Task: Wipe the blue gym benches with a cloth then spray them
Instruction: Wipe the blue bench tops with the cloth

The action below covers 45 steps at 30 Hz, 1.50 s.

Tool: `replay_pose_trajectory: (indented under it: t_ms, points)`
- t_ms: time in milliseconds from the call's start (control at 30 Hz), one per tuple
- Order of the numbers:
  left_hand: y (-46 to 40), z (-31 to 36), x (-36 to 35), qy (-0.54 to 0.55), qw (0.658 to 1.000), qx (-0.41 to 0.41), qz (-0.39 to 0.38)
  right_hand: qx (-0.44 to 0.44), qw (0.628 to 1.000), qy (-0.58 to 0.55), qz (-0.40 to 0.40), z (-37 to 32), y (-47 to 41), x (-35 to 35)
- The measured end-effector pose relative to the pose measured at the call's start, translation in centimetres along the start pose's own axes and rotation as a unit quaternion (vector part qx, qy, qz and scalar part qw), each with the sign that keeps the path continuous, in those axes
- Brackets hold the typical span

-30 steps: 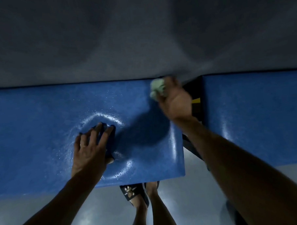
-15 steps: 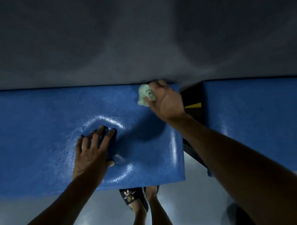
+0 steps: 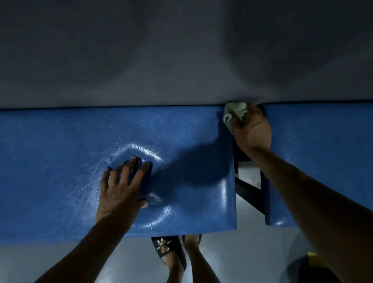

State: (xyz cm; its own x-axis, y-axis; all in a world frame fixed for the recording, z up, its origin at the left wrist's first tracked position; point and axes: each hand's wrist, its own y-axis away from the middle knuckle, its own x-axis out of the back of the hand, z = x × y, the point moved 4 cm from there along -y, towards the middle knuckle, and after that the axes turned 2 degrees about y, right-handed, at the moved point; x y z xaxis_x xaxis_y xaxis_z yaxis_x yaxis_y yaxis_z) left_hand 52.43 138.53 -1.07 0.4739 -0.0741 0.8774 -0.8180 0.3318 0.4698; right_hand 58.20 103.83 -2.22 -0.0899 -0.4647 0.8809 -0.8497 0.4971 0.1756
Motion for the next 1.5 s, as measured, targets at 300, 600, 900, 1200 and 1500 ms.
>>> replay_pose_trajectory:
  t_ms: [300, 600, 900, 1200, 1500]
  points:
    - [0.0, -0.1, -0.3, -0.012, 1.000, -0.004, 0.006, -0.012, 0.993, -0.055, 0.105, -7.5, 3.8, -3.7]
    - [0.1, -1.0, 0.2, 0.000, 0.997, -0.049, 0.051, 0.174, 0.984, 0.010, -0.021, -10.9, 3.6, -5.5]
    - [0.5, -3.7, 1.4, 0.037, 0.990, -0.118, 0.061, -0.072, 0.985, -0.038, 0.150, -7.4, 4.0, -3.6]
    - [0.5, -14.3, 3.4, -0.028, 0.999, -0.017, 0.042, 0.163, 0.984, -0.052, -0.052, -28.3, 11.7, -15.2]
    - [0.0, -15.4, 2.2, -0.010, 0.998, -0.028, 0.057, -0.100, 0.986, -0.086, 0.104, -11.3, 5.0, -5.2]
